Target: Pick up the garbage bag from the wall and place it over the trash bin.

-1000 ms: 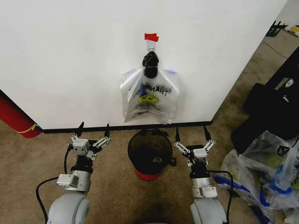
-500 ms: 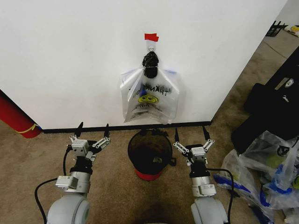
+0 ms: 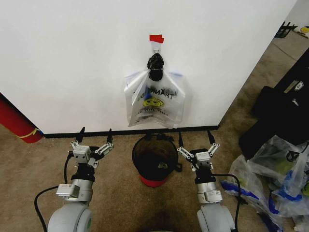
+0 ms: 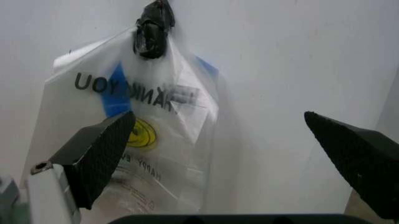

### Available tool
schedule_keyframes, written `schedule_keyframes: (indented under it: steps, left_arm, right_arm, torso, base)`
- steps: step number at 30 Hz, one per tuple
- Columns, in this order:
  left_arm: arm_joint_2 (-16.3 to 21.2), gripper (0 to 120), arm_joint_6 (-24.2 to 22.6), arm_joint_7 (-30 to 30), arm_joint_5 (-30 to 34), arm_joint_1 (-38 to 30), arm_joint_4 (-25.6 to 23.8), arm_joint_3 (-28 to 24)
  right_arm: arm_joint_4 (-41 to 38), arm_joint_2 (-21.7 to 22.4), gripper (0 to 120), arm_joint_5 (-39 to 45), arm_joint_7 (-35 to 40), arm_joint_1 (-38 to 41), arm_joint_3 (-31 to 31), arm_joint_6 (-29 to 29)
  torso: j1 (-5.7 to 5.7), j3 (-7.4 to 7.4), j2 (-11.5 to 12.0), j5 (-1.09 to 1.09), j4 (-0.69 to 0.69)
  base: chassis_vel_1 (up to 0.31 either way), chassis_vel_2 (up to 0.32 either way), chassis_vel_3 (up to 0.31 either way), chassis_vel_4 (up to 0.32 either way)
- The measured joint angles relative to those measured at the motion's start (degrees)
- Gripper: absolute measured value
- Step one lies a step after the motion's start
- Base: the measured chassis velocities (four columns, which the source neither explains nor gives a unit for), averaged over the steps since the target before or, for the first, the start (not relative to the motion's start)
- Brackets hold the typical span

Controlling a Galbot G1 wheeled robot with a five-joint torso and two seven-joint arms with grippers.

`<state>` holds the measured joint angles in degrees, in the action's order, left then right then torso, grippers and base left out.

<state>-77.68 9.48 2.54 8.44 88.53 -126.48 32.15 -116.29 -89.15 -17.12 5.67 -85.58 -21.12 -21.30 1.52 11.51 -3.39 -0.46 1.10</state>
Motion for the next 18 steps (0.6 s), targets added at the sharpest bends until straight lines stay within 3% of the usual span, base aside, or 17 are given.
schedule_keyframes:
  steps: [18]
  left_arm:
    - [0.54,100,-0.28,0.02,-0.60,-0.72,1.39,-1.13]
  right_arm:
    - [1.36,1.19,100,4.48,-1.13,2.21,0.23,1.30]
  torso:
    - [0.00,0.00,0.00,0.00,0.01]
  base:
    - [0.000,0.000,0.000,0.000]
